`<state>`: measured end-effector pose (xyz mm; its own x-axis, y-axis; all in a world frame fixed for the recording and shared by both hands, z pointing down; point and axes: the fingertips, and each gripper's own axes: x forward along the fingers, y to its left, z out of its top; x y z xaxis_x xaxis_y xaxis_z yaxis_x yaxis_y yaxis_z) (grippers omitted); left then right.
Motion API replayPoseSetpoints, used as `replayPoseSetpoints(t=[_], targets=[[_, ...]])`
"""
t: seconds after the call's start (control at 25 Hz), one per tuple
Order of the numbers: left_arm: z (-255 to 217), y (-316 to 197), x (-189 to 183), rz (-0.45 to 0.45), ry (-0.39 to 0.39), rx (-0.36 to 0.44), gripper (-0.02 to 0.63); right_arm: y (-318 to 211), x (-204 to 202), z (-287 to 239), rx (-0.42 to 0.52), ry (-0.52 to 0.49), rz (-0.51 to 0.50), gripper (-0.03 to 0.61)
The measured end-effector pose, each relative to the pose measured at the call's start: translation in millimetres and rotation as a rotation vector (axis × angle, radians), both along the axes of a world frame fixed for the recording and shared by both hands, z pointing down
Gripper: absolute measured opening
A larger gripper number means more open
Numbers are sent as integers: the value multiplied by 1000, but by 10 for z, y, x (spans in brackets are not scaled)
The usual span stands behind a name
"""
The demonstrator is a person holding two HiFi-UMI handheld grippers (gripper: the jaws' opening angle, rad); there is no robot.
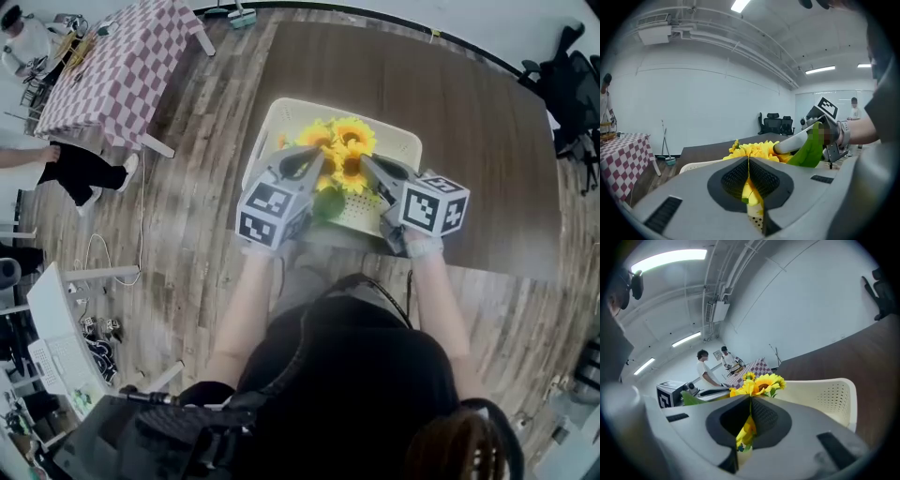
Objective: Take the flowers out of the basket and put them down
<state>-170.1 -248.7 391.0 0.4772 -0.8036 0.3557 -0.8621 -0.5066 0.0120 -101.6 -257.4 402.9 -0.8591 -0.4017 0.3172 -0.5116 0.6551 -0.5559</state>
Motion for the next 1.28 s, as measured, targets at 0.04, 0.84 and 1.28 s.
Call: replayPoseSetpoints(t=[0.04,0.84,1.28], targets=[[-17,7,17,0,-3,2,8,-2,14,-20,1,-6,-1,5],[-435,-53,395,8,8,105,8,-72,374,-468,96,-77,34,3],[-864,3,880,13,-29,200,8,-31,841,-856,154,-153,41,3]])
